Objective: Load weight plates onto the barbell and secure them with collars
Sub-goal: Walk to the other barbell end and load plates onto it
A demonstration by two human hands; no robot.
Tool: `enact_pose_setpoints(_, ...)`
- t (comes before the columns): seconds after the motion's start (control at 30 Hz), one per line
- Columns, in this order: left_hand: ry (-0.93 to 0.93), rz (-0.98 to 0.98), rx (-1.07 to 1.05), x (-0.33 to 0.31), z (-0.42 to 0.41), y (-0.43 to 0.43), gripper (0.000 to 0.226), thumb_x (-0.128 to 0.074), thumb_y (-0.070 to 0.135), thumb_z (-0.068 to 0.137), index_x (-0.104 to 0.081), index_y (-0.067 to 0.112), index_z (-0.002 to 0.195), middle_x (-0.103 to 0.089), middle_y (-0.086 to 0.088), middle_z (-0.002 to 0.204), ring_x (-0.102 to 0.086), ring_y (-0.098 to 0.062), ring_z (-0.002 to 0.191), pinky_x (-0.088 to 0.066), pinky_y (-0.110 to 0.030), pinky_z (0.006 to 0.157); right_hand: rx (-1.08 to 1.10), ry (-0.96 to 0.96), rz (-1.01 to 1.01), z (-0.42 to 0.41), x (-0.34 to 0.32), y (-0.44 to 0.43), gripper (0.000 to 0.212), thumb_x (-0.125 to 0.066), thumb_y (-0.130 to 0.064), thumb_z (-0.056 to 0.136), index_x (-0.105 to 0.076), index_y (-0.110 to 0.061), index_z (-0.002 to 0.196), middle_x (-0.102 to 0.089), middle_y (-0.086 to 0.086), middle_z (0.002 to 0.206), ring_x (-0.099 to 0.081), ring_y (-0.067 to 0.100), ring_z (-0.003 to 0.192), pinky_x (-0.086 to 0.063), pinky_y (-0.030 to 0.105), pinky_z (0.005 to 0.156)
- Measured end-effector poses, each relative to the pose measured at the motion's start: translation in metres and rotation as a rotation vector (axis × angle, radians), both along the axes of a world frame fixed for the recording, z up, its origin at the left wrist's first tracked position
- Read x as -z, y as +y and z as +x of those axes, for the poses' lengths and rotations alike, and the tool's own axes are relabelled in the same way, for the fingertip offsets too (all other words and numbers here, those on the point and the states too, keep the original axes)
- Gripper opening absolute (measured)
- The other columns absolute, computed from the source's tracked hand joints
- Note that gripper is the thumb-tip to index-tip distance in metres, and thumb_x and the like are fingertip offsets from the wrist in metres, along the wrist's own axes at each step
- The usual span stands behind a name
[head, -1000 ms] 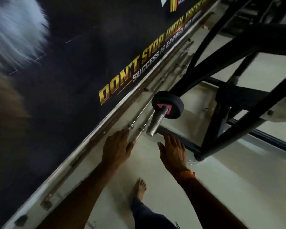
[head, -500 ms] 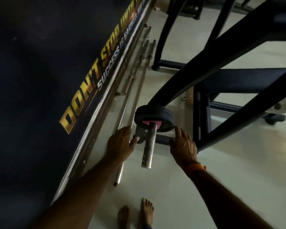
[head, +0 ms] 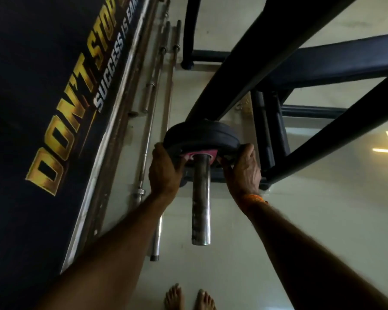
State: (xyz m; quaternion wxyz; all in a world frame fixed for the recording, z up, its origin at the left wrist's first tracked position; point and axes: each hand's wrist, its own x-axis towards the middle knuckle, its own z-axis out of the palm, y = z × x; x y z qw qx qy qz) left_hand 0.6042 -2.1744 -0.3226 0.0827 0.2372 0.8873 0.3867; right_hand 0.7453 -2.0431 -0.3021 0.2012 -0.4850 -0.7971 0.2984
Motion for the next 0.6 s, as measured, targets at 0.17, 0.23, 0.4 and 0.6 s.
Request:
enact_pose_setpoints(0.17, 0.046, 0.048, 0.035, 0.005, -0.008, -0.009, 0.069, -0.079, 0.050, 0.077, -0.048, 0.013, 0.126, -0.060, -0.007, 0.121, -0.062, -0.025, 0.105, -0.056, -0.038, 0.078, -0.051, -0.057, 0.013, 0.015, 0.008, 0.000, 0.049, -0.075, -0.041, 0.087, -0.042, -0.023, 0.117, -0.061, -0.003, 0.113, -0.062, 0.016, 0.092, -0.041, 0.026, 0.064)
enact_pose_setpoints(0.23, 0.068, 0.003, 0.072, 0.006, -0.011, -0.016, 0.071, -0.080, 0.052, 0.075, -0.052, 0.015, 0.128, -0.059, -0.008, 0.119, -0.062, -0.026, 0.102, -0.055, -0.038, 0.076, -0.119, -0.080, 0.043, 0.024, 0.012, -0.002, 0.055, -0.076, -0.037, 0.086, -0.043, -0.024, 0.128, -0.060, -0.003, 0.118, -0.062, 0.016, 0.095, -0.043, 0.028, 0.067)
enact_pose_setpoints(0.4, -0.034, 0.057, 0.131, 0.004, -0.002, -0.030, 0.069, -0.083, 0.046, 0.074, -0.055, 0.015, 0.129, -0.067, -0.004, 0.116, -0.066, -0.023, 0.103, -0.056, -0.037, 0.084, -0.160, -0.011, 0.000, 0.034, 0.008, -0.014, 0.045, -0.079, -0.030, 0.085, -0.045, -0.019, 0.113, -0.062, -0.002, 0.111, -0.061, 0.014, 0.088, -0.053, 0.030, 0.068)
enact_pose_setpoints(0.6, -0.058, 0.054, 0.118, 0.000, 0.038, -0.065, 0.053, -0.083, 0.039, 0.078, -0.056, 0.014, 0.116, -0.070, -0.002, 0.109, -0.067, -0.021, 0.103, -0.057, -0.035, 0.084, -0.251, -0.035, -0.007, 0.064, 0.003, -0.033, 0.040, -0.075, -0.021, 0.088, -0.045, -0.016, 0.114, -0.064, 0.003, 0.115, -0.067, 0.019, 0.089, -0.057, 0.029, 0.069)
